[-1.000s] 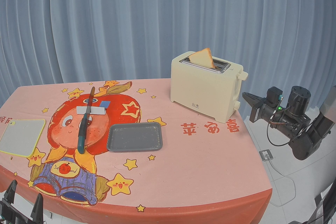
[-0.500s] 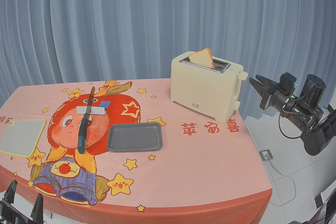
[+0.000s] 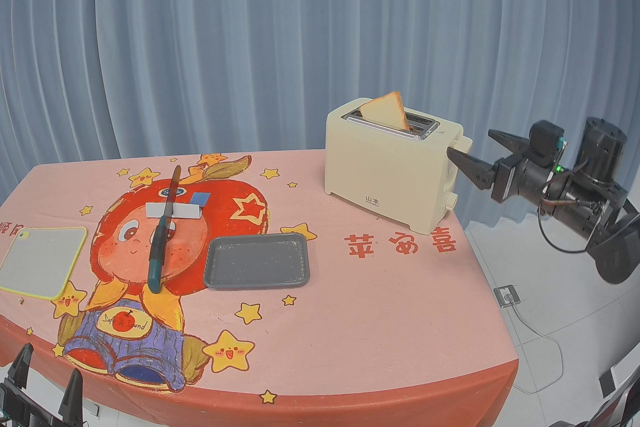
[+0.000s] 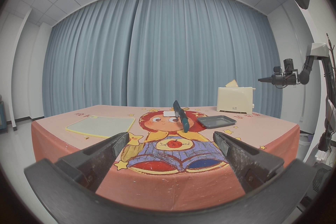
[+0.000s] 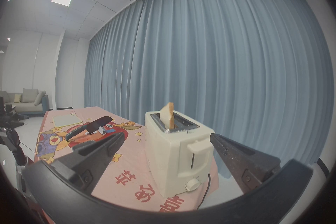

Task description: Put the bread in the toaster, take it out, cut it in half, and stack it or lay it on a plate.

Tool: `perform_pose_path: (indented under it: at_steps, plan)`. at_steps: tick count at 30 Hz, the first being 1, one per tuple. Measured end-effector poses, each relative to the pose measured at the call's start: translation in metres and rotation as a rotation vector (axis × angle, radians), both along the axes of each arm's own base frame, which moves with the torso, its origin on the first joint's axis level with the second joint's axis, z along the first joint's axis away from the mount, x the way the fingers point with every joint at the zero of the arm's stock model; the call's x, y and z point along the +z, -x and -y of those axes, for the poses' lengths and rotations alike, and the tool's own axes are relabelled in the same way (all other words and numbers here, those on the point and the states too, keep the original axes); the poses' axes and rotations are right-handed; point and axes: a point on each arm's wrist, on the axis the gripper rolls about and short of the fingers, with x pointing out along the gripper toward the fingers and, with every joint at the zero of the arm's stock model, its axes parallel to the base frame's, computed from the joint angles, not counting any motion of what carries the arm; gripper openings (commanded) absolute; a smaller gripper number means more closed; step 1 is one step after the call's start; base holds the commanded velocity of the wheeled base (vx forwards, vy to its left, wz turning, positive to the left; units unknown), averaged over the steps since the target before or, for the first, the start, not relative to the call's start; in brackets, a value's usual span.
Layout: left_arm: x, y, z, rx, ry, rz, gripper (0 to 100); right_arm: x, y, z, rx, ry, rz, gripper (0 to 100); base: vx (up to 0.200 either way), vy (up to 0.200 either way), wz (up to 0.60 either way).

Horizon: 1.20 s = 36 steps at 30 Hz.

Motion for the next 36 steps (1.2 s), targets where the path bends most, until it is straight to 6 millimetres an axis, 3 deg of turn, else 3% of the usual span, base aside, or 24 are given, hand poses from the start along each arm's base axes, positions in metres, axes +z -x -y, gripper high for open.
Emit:
perform_pose_path:
  at_steps: [12, 36]
  plan:
    - [0.0, 0.0, 0.0, 0.0, 0.0, -0.001, 100, 0.062, -0.035, -0.013, 0.013, -0.001, 0.026, 100, 0.0, 0.0, 0.0]
    - [0.0, 0.0, 0.0, 0.0, 0.001, 0.0, 100, 0.077, -0.093, -0.041, 0.039, 0.06, -0.083, 100, 0.0, 0.0, 0.0]
